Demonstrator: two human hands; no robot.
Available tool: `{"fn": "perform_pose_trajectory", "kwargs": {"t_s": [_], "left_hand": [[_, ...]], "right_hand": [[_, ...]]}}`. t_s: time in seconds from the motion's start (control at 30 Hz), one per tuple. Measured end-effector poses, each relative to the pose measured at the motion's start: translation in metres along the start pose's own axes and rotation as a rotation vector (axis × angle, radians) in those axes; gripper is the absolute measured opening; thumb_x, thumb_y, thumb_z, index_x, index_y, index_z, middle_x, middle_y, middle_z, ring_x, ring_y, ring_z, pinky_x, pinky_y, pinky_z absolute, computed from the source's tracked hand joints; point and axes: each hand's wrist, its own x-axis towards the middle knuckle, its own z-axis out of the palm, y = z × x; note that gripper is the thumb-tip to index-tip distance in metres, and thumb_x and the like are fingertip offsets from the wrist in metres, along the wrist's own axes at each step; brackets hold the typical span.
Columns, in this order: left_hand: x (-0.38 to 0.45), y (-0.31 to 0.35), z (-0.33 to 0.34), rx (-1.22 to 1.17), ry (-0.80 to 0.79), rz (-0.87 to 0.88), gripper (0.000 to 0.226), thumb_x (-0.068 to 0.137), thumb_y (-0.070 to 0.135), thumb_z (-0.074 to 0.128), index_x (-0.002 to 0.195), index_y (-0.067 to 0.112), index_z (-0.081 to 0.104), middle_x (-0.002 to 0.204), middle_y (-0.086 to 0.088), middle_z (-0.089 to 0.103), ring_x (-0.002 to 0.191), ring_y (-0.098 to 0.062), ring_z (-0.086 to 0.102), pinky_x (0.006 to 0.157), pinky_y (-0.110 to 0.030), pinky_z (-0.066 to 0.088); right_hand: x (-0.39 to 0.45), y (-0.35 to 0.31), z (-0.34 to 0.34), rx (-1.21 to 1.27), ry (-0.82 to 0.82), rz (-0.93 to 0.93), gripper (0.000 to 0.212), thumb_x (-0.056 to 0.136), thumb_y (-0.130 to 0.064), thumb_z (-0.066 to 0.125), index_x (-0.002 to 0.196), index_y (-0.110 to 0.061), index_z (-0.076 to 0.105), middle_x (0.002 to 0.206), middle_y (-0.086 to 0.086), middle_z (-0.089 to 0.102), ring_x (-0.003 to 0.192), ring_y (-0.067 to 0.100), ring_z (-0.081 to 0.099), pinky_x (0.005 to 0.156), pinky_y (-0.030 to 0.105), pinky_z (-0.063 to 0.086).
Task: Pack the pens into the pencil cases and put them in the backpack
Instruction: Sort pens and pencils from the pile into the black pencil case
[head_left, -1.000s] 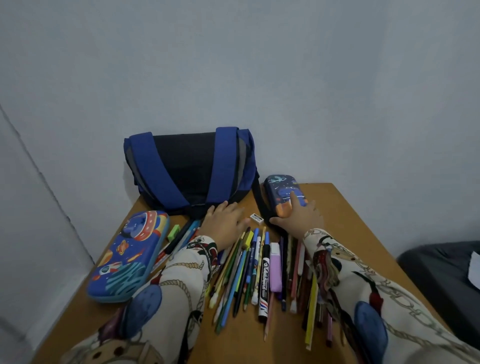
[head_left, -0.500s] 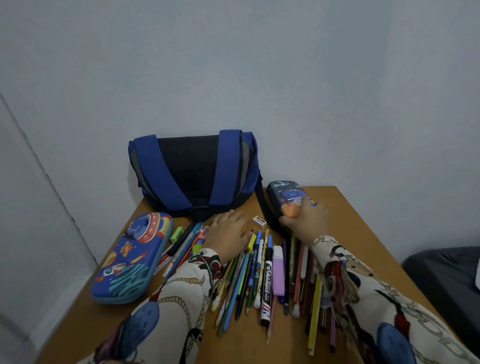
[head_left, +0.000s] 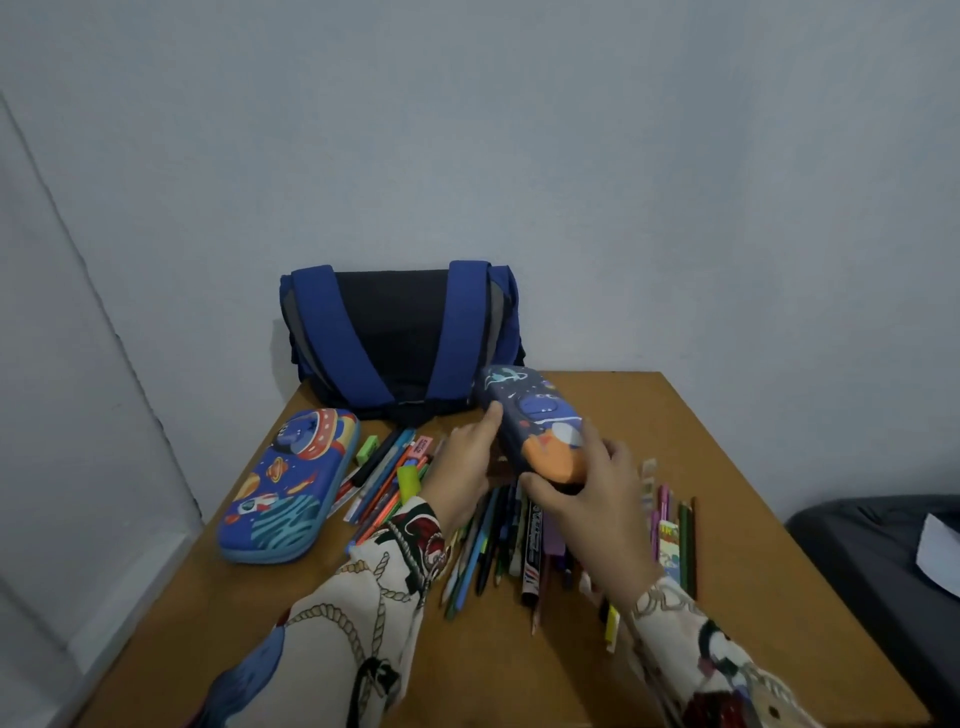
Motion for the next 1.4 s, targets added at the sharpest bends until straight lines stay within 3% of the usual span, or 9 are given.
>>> {"fn": "perform_pose_trajectory", "kwargs": {"t_s": [0.2,0.33,0.5,0.67,0.9,1.07,1.2,1.3,1.4], "left_hand": [[-0.024,0.0,-0.008,-0.172,0.045,-0.009,0.037,0.088,0.021,0.069,0.12,0.005,0.06,0.105,-0.015,0.072,0.095,-0.03,0.07,0.083,-0.042,0.057],[-0.035,0.005,-0.021,-0.071,0.056,0.052,0.026,0.085,0.016,0.069,0.108,0.003,0.066,0.098,-0.016,0.073,0.089,-0.032,0.07,0.079,-0.04,0.057],[-0.046,0.018,-0.019,0.133,-0.025,0.144,0.02,0.083,0.013,0.069,0.103,0.011,0.071,0.095,-0.015,0.074,0.086,-0.03,0.07,0.075,-0.037,0.053],[-0.052,0.025,-0.013,0.252,-0.05,0.198,0.02,0.08,0.007,0.07,0.1,0.007,0.069,0.082,-0.006,0.072,0.068,-0.013,0.068,0.06,-0.023,0.051],[-0.056,0.029,-0.015,0.385,-0.129,0.205,0.038,0.076,0.006,0.076,0.112,0.012,0.064,0.094,-0.007,0.071,0.074,-0.014,0.069,0.064,-0.024,0.053],[-0.062,0.036,-0.028,0.374,-0.168,0.255,0.044,0.077,-0.001,0.074,0.116,0.016,0.064,0.1,-0.007,0.073,0.084,-0.018,0.07,0.067,-0.022,0.053],[-0.068,0.041,-0.041,0.328,-0.182,0.29,0.05,0.072,0.005,0.078,0.114,0.028,0.065,0.098,0.003,0.075,0.088,-0.015,0.071,0.069,-0.023,0.054],[-0.072,0.047,-0.047,0.254,-0.151,0.315,0.044,0.076,-0.002,0.073,0.107,0.029,0.066,0.091,0.003,0.076,0.081,-0.016,0.072,0.068,-0.025,0.057],[-0.074,0.049,-0.051,0.213,-0.107,0.314,0.039,0.08,-0.003,0.069,0.112,0.019,0.068,0.098,-0.008,0.075,0.086,-0.025,0.071,0.074,-0.033,0.058]], "right_hand": [[-0.045,-0.013,0.012,-0.061,-0.057,-0.017,0.098,0.079,-0.06,0.07,0.155,-0.027,0.019,0.149,0.003,0.02,0.141,0.025,0.022,0.115,0.039,0.031],[-0.036,-0.026,0.003,-0.199,-0.069,-0.03,0.106,0.074,-0.089,0.035,0.157,-0.031,0.005,0.154,-0.001,0.026,0.142,0.021,0.024,0.116,0.048,0.028],[0.035,-0.055,-0.006,-0.402,-0.028,-0.178,0.06,0.095,-0.057,0.045,0.147,-0.028,0.041,0.147,-0.004,0.047,0.133,0.024,0.039,0.107,0.045,0.032],[0.072,-0.077,-0.005,-0.619,-0.093,-0.178,0.048,0.089,-0.055,0.052,0.126,-0.025,0.059,0.131,0.005,0.053,0.123,0.029,0.043,0.1,0.044,0.035],[0.09,-0.093,-0.01,-0.758,-0.093,-0.143,0.023,0.089,-0.035,0.055,0.09,-0.015,0.067,0.102,0.007,0.059,0.106,0.03,0.05,0.088,0.039,0.034],[0.102,-0.084,-0.031,-0.256,-0.062,0.085,0.038,0.093,-0.025,0.055,0.058,-0.01,0.05,0.059,0.009,0.052,0.065,0.028,0.05,0.07,0.035,0.035],[0.099,-0.068,-0.043,0.261,-0.001,0.274,0.035,0.09,-0.017,0.067,0.093,0.017,0.066,0.106,0.033,0.067,0.076,0.03,0.057,0.071,0.044,0.05],[0.093,-0.053,-0.042,0.398,-0.036,0.388,0.024,0.092,-0.019,0.067,0.077,-0.002,0.06,0.086,0.02,0.067,0.064,0.018,0.044,0.057,0.028,0.038],[0.084,-0.041,-0.04,0.466,-0.134,0.455,0.033,0.099,-0.025,0.057,0.069,-0.014,0.05,0.062,0.0,0.039,0.051,0.012,0.027,0.038,0.018,0.027]]}}
